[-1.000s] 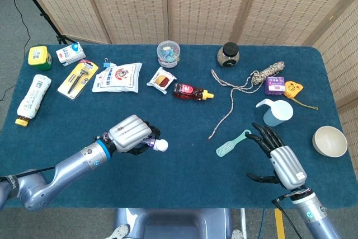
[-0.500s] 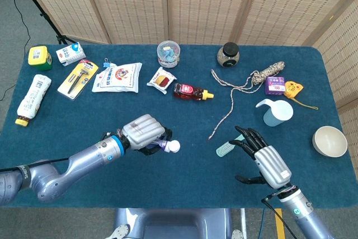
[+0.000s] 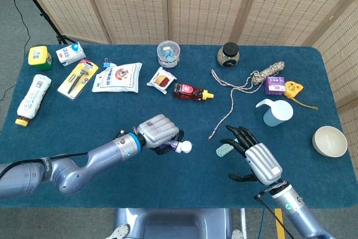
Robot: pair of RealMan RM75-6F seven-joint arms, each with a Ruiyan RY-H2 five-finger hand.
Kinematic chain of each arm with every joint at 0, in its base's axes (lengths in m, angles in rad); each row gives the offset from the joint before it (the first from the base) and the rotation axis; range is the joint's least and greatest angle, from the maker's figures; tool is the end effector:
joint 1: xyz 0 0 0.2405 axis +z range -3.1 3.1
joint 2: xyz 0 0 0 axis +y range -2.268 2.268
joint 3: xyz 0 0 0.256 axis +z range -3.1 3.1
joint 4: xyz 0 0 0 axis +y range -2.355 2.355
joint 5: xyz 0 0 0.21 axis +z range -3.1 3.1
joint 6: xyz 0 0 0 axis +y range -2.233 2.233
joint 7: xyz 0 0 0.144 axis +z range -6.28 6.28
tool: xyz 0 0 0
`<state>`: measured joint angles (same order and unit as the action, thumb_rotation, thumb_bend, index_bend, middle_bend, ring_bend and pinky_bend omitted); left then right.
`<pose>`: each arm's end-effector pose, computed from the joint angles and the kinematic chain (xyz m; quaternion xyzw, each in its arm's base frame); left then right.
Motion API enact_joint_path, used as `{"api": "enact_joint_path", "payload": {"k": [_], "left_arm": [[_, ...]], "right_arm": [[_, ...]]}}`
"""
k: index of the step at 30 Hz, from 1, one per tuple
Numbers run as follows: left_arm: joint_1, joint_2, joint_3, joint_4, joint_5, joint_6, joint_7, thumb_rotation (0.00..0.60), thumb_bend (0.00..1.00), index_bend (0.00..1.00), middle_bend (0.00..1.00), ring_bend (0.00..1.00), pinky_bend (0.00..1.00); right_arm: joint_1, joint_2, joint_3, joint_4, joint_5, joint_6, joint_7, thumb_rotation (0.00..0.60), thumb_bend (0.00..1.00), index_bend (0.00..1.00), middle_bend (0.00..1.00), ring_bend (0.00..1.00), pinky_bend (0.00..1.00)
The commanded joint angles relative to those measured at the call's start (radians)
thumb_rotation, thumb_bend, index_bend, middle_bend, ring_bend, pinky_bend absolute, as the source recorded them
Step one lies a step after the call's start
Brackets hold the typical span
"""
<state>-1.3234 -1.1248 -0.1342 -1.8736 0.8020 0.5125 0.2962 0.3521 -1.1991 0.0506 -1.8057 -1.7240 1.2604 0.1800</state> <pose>0.0131 0.3366 0.0347 -0.8876 -0.3066 -0.2714 0.2108 -0.1836 -0.2247 0.0857 0.6761 -0.4263 0.5181 0.3044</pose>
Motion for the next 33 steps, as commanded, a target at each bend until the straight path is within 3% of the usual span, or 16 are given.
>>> {"api": "enact_joint_path", "payload": {"k": [1, 14, 33], "left_arm": [[-0.026, -0.01, 0.014, 0.006, -0.027, 0.01, 0.013, 0.6, 1.0, 0.62, 0.52, 0.48, 0.55], [-0.109, -0.038, 0.05, 0.034, -0.116, 0.034, 0.035, 0.6, 1.0, 0.62, 0.52, 0.48, 0.55], [-0.22, -0.095, 0.104, 0.059, -0.22, 0.054, 0.058, 0.6, 1.0, 0.62, 0.52, 0.48, 0.55]], "right_arm": [[0.004, -0.003, -0.005, -0.001, 0.0, -0.003, -0.011, 0.6, 0.0, 0.21, 0.0, 0.0, 0.0], [0.011, -0.02, -0.024, -0.001, 0.012, -0.009, -0.048, 0.6, 0.0, 0.25, 0.0, 0.0, 0.0], [0.039, -0.031, -0.016, -0.036, 0.037, -0.02, -0.09, 0.6, 0.0, 0.17, 0.0, 0.0, 0.0]]}}
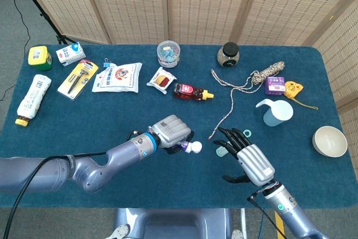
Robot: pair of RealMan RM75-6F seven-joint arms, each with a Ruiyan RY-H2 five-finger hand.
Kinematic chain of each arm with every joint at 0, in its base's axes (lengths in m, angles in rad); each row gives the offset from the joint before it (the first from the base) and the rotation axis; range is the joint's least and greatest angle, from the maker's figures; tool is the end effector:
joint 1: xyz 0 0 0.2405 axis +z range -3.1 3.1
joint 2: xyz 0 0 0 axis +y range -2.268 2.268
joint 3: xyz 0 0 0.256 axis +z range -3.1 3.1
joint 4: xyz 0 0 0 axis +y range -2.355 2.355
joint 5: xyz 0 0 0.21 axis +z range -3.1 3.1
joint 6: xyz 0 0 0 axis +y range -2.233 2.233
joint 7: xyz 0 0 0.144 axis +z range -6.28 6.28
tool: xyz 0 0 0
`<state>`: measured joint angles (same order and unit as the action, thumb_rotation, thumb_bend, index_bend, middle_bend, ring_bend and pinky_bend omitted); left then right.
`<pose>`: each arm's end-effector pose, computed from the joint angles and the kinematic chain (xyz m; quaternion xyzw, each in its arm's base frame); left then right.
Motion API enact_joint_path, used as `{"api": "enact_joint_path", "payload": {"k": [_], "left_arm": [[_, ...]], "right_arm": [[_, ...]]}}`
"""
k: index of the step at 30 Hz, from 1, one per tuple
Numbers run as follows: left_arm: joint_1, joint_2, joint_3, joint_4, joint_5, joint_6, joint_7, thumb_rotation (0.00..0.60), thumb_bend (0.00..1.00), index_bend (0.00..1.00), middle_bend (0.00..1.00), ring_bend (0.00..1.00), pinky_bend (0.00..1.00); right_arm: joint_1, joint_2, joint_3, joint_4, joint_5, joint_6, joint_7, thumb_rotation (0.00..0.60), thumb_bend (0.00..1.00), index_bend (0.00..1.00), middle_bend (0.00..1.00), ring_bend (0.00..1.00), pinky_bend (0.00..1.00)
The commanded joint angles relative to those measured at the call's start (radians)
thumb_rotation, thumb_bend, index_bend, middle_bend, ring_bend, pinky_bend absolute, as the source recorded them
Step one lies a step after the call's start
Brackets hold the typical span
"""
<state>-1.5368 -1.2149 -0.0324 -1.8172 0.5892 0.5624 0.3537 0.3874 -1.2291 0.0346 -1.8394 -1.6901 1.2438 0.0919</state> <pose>0.0420 0.3408 0.0083 -0.8960 -0.2978 -0.2451 0.2201 -0.1699 -0.2245 0.0741 0.6888 -0.4177 0.5102 0.3013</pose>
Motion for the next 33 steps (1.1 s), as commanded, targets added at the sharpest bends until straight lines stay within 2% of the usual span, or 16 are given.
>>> {"api": "enact_joint_path", "payload": {"k": [1, 33], "left_arm": [[-0.01, -0.009, 0.002, 0.004, -0.011, 0.007, -0.001, 0.6, 1.0, 0.62, 0.52, 0.48, 0.55], [-0.077, -0.064, 0.028, 0.049, -0.077, 0.024, -0.007, 0.6, 1.0, 0.62, 0.52, 0.49, 0.55]], "right_arm": [[0.006, -0.002, 0.0, -0.003, 0.003, -0.008, -0.003, 0.6, 0.0, 0.17, 0.0, 0.0, 0.0], [0.051, -0.032, 0.007, -0.009, 0.062, -0.057, -0.04, 0.6, 0.0, 0.17, 0.0, 0.0, 0.0]]}}
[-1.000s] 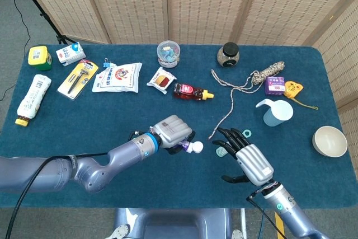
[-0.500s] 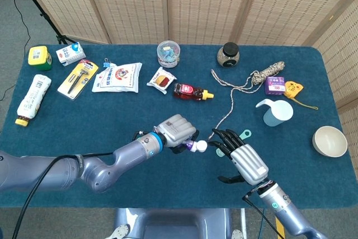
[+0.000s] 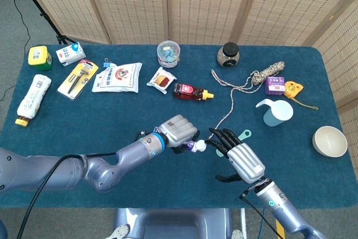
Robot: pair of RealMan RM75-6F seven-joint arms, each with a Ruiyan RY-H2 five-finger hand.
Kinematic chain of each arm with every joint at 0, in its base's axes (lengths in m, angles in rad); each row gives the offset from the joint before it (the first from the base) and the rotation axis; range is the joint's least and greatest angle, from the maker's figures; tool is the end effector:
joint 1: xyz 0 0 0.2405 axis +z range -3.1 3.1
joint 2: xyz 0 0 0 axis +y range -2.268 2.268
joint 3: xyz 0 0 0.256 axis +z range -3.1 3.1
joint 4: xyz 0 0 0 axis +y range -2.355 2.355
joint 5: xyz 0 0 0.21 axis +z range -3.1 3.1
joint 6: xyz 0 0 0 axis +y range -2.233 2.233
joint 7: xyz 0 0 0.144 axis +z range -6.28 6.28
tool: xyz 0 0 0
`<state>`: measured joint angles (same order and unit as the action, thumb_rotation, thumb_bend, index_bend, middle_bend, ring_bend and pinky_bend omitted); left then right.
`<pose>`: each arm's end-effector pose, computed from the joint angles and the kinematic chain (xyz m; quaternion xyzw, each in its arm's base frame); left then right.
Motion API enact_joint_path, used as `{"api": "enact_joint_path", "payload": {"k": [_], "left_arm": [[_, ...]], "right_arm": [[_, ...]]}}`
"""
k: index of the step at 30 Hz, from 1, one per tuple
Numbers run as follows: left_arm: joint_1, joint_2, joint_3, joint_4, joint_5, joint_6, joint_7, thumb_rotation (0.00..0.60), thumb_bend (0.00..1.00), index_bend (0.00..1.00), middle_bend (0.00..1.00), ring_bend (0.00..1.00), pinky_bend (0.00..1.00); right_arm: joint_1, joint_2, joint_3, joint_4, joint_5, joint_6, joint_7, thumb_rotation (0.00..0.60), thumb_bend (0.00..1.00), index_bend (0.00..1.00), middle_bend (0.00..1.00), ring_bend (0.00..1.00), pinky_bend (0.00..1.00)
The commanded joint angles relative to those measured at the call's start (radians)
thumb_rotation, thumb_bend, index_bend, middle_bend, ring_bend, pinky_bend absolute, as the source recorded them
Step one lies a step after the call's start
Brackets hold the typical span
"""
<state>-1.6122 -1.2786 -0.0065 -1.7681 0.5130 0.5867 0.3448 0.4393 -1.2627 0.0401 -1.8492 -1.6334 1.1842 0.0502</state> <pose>0.0556 0.3435 -0.0074 -0.8933 -0.3047 -0.2442 0.2227 -0.1580 -0.2323 0.0590 0.7017 -0.4233 0.4954 0.2882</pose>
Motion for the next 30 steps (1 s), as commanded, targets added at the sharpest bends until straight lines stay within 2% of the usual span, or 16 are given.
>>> {"api": "enact_joint_path", "payload": {"k": [1, 30], "left_arm": [[-0.002, 0.0, 0.004, -0.001, 0.0, 0.002, 0.002, 0.6, 1.0, 0.62, 0.52, 0.49, 0.55], [-0.014, -0.029, 0.007, 0.024, -0.019, 0.03, -0.002, 0.6, 1.0, 0.62, 0.52, 0.49, 0.55]], "right_arm": [[-0.001, 0.003, 0.002, 0.002, 0.007, 0.004, 0.003, 0.6, 0.0, 0.17, 0.0, 0.0, 0.0], [0.024, -0.023, -0.011, -0.007, 0.019, -0.027, -0.026, 0.6, 0.0, 0.17, 0.0, 0.0, 0.0]]}}
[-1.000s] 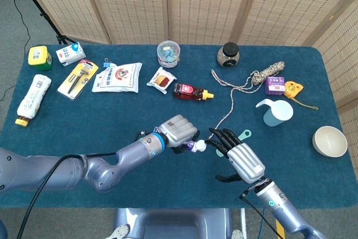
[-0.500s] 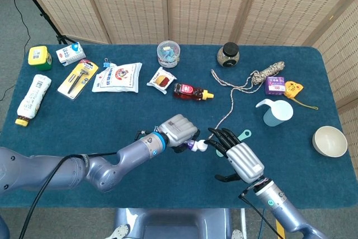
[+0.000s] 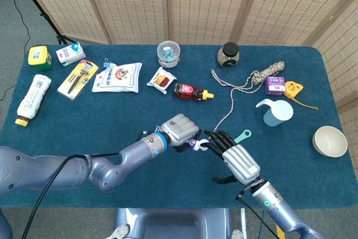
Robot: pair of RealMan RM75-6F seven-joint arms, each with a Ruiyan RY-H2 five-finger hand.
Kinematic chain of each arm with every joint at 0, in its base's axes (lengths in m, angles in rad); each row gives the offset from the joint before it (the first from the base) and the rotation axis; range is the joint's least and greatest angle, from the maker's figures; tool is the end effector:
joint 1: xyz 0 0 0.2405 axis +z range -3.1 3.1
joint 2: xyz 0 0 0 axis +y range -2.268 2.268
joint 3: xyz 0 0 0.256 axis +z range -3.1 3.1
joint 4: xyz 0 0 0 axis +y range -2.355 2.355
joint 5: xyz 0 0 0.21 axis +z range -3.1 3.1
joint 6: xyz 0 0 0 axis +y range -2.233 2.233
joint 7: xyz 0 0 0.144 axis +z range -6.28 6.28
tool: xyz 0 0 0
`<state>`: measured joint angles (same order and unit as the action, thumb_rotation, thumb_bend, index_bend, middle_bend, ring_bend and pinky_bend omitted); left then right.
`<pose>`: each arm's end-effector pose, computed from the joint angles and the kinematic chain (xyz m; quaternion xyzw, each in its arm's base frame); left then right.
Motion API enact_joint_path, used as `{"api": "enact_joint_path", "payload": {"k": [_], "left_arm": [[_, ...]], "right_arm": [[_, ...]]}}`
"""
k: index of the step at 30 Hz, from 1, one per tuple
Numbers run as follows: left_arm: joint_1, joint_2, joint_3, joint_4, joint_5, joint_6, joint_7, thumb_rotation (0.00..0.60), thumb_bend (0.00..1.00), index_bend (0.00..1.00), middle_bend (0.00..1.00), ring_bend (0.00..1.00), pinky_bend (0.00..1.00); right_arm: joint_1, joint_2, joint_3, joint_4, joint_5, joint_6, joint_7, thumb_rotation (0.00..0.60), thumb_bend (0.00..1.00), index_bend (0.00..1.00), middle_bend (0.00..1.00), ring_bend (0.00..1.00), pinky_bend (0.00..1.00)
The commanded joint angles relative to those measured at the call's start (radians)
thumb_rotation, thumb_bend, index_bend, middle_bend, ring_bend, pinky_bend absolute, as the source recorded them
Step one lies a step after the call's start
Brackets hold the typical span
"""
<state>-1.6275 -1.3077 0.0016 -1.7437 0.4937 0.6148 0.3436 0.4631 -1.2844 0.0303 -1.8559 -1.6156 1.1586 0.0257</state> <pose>0.0586 0.3468 -0.0127 -0.8891 -0.3060 -0.2505 0.2305 -0.1514 -0.2315 0.0491 0.7113 -0.4255 0.4866 0.2762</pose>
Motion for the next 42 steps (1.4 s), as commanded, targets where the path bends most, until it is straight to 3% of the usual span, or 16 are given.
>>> {"api": "enact_joint_path", "payload": {"k": [1, 12, 42], "left_arm": [[0.003, 0.0, -0.001, -0.001, 0.001, 0.004, -0.002, 0.6, 1.0, 0.62, 0.52, 0.49, 0.55], [0.009, 0.011, 0.01, -0.008, 0.017, -0.012, 0.005, 0.6, 1.0, 0.62, 0.52, 0.49, 0.55], [0.063, 0.037, -0.018, -0.031, 0.078, 0.022, -0.018, 0.6, 1.0, 0.62, 0.52, 0.49, 0.55]], "right_arm": [[0.001, -0.002, -0.001, 0.0, 0.002, -0.002, -0.002, 0.6, 0.0, 0.17, 0.0, 0.0, 0.0], [0.006, -0.003, 0.009, 0.001, 0.013, 0.002, -0.002, 0.6, 0.0, 0.17, 0.0, 0.0, 0.0], [0.01, -0.023, -0.005, 0.024, 0.031, -0.011, 0.007, 0.6, 0.0, 0.17, 0.0, 0.0, 0.0]]}}
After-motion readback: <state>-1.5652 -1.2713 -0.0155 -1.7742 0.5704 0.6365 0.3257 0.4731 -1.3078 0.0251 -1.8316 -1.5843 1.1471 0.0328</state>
